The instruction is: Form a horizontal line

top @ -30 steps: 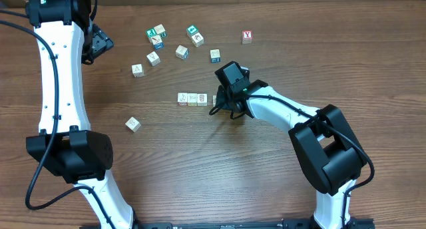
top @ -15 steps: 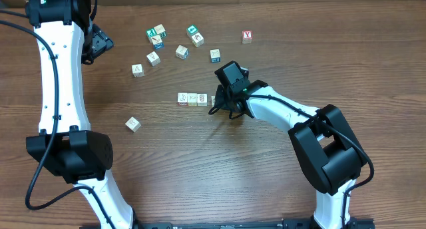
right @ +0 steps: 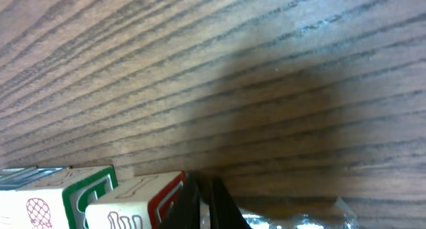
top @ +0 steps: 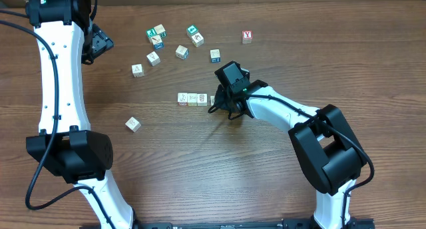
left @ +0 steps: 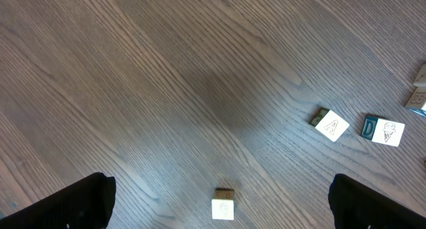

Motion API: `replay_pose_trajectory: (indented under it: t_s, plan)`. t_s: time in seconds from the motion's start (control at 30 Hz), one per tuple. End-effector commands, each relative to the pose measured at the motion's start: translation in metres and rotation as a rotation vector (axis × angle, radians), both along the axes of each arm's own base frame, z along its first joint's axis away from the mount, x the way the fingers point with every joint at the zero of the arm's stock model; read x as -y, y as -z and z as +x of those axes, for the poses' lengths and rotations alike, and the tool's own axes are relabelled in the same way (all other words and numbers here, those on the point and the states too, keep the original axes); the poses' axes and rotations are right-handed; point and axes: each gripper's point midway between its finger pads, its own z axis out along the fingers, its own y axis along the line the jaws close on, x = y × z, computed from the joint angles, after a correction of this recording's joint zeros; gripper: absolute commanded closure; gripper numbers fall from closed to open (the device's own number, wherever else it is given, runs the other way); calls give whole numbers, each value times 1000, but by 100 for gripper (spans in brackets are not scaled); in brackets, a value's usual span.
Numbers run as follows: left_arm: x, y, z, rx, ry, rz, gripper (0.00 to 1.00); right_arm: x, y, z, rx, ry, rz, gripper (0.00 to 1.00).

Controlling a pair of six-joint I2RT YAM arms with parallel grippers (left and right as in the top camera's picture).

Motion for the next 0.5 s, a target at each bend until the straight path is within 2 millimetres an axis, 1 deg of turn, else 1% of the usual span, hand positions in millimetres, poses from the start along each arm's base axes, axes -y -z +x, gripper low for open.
replay_pose_trajectory:
  t_s: [0.0, 0.23, 0.3, 0.47]
  plan:
    - [3, -7, 1, 12, 27, 5, 0, 10, 26, -21, -94, 5, -50, 96]
    - [3, -7, 1, 12, 27, 5, 0, 8, 29, -40, -180, -16, -27, 96]
    - [3, -7, 1, 12, 27, 5, 0, 8, 30, -42, -191, -18, -28, 96]
    - [3, -7, 1, 12, 27, 5, 0, 2, 29, -45, -208, -31, 6, 96]
